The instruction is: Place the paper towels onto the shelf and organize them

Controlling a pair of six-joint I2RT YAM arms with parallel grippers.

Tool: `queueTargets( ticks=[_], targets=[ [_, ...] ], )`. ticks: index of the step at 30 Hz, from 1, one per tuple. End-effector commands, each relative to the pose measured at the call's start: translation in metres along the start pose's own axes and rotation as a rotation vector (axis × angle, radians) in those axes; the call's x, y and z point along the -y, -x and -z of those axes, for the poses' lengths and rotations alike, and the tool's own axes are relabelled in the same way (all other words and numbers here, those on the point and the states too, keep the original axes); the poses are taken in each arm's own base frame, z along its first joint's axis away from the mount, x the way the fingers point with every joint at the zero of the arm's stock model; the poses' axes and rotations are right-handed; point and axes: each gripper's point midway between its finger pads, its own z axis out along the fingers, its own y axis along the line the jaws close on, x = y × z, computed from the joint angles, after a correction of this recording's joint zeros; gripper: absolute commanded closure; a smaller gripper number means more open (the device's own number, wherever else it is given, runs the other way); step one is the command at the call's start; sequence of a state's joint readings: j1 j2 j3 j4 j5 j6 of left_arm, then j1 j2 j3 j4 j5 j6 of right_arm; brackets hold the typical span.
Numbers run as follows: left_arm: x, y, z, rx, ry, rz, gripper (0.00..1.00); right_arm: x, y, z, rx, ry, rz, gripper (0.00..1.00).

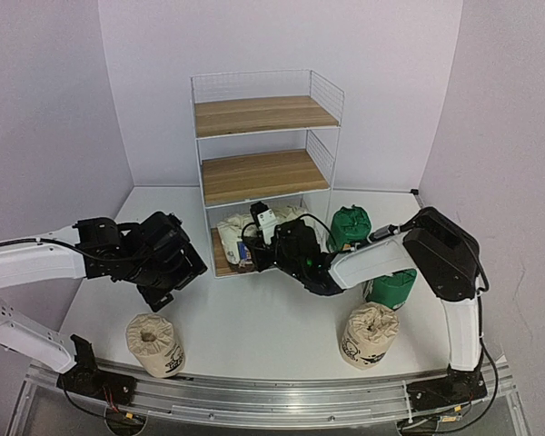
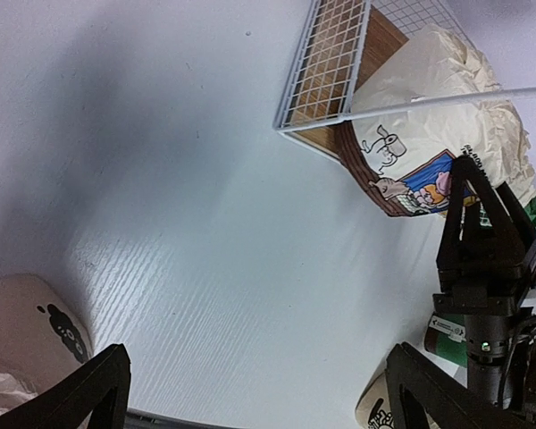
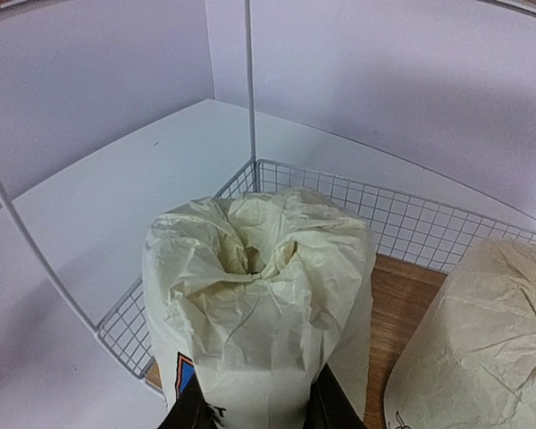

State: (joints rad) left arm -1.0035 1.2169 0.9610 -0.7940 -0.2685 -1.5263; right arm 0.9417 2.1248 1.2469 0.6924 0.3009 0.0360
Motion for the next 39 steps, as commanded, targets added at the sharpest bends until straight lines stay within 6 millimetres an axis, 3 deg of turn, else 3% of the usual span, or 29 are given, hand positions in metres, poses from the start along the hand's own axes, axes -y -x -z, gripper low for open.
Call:
queueTargets(
  ticks=[1,6,7,11,16,27,32,39],
  targets=[
    [-0.014,0.006,0.008,0.028,0.02,0.042,0.0,0.007,0.027,-0.011,0.127,-0.049,-0.055,0.9],
    [-0.018,0.008,0.01,0.036,0.024,0.051,0.0,0.005,0.009,-0.004,0.105,-0.027,-0.069,0.96],
    [-0.019,0.008,0.01,0.038,0.024,0.052,0.0,0.005,0.008,-0.001,0.11,-0.02,-0.07,1.0],
    [-0.016,0.008,0.007,0.038,0.017,0.051,0.0,0.005,0.021,0.005,0.181,-0.03,-0.04,1.0],
    [-0.012,0.008,0.007,0.041,0.022,0.042,0.0,0.01,0.026,0.001,0.229,-0.066,-0.033,1.0],
    [-0.016,0.008,0.006,0.044,0.022,0.06,0.0,0.009,-0.001,-0.022,0.216,-0.08,-0.046,1.0],
    [-0.017,0.009,0.005,0.048,0.028,0.062,0.0,-0.003,-0.016,-0.026,0.191,-0.033,-0.05,0.91],
    [-0.018,0.009,0.005,0.049,0.029,0.07,0.0,-0.015,-0.04,-0.024,0.142,0.003,-0.046,0.66]
  ],
)
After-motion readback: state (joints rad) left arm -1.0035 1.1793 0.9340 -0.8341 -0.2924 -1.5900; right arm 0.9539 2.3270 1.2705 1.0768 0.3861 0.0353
